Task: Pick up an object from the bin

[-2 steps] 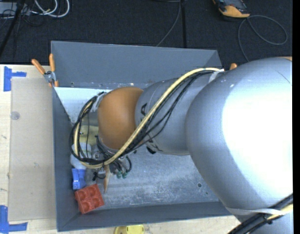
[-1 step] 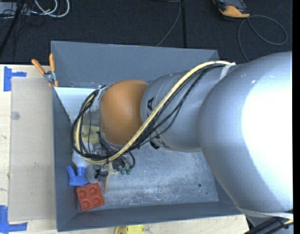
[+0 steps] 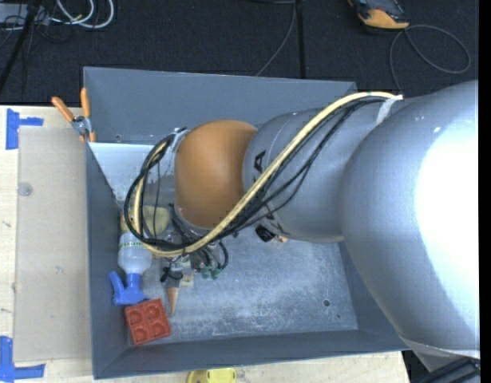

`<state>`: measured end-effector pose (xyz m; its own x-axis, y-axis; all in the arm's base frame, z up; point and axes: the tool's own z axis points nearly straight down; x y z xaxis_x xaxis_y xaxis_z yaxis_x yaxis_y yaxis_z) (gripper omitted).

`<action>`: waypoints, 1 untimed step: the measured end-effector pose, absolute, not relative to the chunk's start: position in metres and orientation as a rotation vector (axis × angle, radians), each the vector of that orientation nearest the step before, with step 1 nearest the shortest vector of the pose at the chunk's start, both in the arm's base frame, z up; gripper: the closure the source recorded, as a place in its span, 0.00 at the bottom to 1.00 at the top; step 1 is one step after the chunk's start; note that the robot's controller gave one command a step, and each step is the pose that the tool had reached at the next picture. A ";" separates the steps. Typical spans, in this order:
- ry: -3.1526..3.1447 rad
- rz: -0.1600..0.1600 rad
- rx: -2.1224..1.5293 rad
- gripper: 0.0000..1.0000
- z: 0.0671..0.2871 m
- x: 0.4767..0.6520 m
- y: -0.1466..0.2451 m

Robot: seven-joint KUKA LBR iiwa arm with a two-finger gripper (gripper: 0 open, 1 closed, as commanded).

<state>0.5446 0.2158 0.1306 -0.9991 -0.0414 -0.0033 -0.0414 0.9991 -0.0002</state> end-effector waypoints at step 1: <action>3.145 -0.007 0.002 1.00 0.133 0.544 0.217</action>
Offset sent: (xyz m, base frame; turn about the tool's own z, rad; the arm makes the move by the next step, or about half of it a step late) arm -0.0530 0.0146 0.0018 0.0710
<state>0.5444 0.2166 0.1334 -1.0000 0.0010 0.0038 0.0010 1.0000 -0.0046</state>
